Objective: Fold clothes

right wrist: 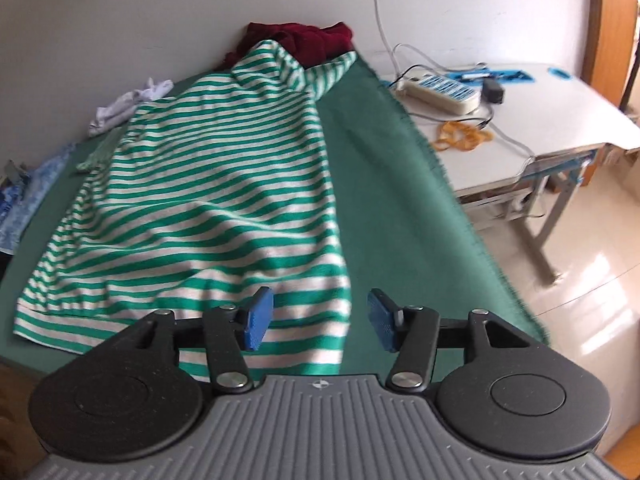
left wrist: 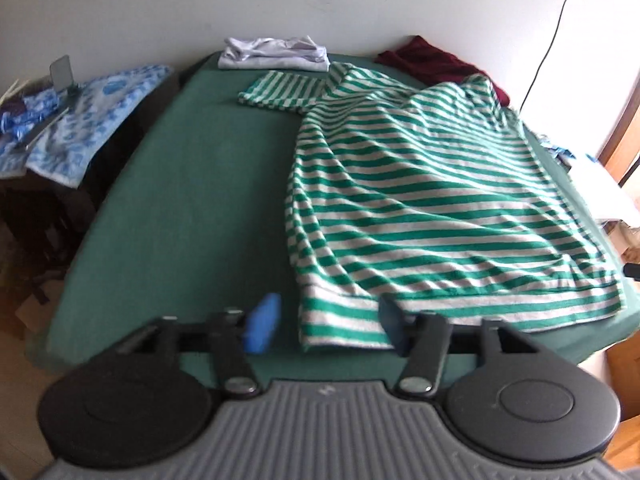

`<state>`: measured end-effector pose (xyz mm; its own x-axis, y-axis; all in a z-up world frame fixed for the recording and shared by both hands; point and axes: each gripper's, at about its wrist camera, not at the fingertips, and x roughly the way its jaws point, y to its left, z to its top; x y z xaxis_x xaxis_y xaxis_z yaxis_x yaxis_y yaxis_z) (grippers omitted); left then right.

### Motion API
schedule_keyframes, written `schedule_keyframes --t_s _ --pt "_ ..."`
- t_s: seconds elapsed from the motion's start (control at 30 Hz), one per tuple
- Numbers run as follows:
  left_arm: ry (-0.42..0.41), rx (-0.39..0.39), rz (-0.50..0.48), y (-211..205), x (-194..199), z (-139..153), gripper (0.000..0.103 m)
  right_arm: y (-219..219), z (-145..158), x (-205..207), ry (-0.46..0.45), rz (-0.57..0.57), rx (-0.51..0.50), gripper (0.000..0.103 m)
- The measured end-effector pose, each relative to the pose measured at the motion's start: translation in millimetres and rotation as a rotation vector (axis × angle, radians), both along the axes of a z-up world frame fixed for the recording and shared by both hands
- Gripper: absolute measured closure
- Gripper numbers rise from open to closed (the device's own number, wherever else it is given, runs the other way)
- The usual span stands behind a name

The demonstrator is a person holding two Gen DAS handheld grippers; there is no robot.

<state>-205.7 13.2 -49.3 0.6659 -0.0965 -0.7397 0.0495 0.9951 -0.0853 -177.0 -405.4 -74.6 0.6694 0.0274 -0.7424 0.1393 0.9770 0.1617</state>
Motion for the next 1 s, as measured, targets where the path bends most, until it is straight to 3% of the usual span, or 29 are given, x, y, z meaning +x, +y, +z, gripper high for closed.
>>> schedule_keyframes --t_s 0.07,0.13,0.2,0.23,0.3,0.33,0.37,0.47,0.6,0.73,0.8,1.0 --pt "-0.003 0.064 -0.026 -10.6 6.8 -15.0 0.026 4.5 -8.1 0.4 0.002 0.001 0.022 0.045" --pt "0.019 0.092 -0.022 -12.8 21.2 -29.3 0.023 8.9 -21.5 5.8 0.032 -0.031 -0.003 0.045" --pt "0.088 0.057 -0.021 -12.1 34.7 -44.7 0.030 11.3 -30.0 6.3 0.026 -0.029 0.028 0.049" --pt "0.123 0.026 -0.021 -10.5 40.1 -51.3 0.052 14.3 -31.4 5.9 0.014 -0.027 0.019 0.050" --pt "0.136 -0.001 -0.013 -8.9 43.2 -56.8 0.080 21.2 -33.3 5.8 -0.004 -0.016 -0.018 0.057" --pt "0.125 -0.007 -0.008 -8.4 42.9 -56.7 0.098 25.0 -33.9 6.2 -0.009 -0.007 -0.044 0.078" --pt "0.124 -0.016 -0.005 -7.5 41.9 -55.6 0.102 26.6 -32.1 6.7 -0.016 0.005 -0.044 0.089" --pt "0.105 -0.044 0.011 -4.4 30.8 -42.0 0.102 29.1 -22.6 6.2 -0.044 0.037 -0.032 0.090" --pt "0.014 -0.091 0.015 7.7 -12.5 10.0 0.102 13.5 20.6 -13.0 -0.138 0.078 0.138 0.090" --pt "-0.054 -0.053 0.012 17.0 -63.7 53.6 0.102 -4.2 56.1 -46.7 -0.157 0.162 0.203 0.092" --pt "-0.031 -0.052 0.014 16.8 -78.0 55.2 0.102 -8.2 53.9 -56.8 -0.098 0.165 0.203 0.092" --pt "0.102 -0.073 0.016 7.8 -102.9 15.7 0.102 -7.7 15.0 -78.9 0.077 0.134 0.209 0.093"
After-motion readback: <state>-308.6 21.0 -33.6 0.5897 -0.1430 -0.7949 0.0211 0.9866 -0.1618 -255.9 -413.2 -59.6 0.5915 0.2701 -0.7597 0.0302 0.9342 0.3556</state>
